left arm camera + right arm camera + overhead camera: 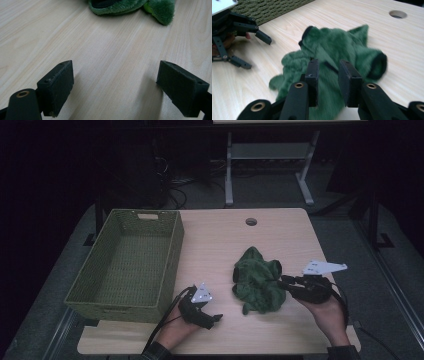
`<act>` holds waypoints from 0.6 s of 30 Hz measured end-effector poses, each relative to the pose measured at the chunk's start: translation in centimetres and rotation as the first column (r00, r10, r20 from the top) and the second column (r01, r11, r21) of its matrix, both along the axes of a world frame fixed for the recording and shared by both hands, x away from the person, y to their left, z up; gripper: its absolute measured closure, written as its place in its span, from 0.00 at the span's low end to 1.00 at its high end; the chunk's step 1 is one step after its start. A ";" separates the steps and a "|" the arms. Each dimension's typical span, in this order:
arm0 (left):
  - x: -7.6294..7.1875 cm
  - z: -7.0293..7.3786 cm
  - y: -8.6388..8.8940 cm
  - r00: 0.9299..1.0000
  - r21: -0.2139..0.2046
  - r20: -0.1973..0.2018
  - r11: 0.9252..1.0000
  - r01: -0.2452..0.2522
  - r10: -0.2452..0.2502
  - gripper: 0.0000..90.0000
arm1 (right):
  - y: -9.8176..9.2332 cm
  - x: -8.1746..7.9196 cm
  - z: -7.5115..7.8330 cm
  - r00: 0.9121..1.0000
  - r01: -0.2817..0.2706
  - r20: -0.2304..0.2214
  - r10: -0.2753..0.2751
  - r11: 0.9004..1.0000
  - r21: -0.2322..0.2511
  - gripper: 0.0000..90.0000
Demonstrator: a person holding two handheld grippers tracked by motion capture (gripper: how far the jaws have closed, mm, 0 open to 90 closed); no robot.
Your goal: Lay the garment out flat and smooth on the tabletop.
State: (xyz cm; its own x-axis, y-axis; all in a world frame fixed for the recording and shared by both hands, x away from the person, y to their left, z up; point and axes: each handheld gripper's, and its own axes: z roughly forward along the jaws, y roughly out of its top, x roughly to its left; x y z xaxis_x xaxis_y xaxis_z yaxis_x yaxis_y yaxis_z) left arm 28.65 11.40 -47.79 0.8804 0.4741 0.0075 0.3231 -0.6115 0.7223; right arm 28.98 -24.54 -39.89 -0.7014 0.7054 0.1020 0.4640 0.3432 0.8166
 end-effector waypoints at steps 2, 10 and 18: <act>0.0 0.0 0.0 1.000 -0.001 -0.001 1.000 -0.001 0.001 0.15 | 1.0 0.8 0.1 1.000 -0.010 -0.013 0.010 1.000 -0.006 0.76; -0.1 0.0 0.0 1.000 -0.006 -0.008 1.000 -0.005 0.005 0.15 | 3.3 3.1 -1.5 0.995 -0.044 -0.093 0.039 0.998 -0.053 0.77; -0.1 0.0 0.0 1.000 -0.006 -0.008 1.000 -0.005 0.005 0.15 | 2.8 3.0 -1.7 0.992 -0.061 -0.112 0.055 0.997 -0.048 0.95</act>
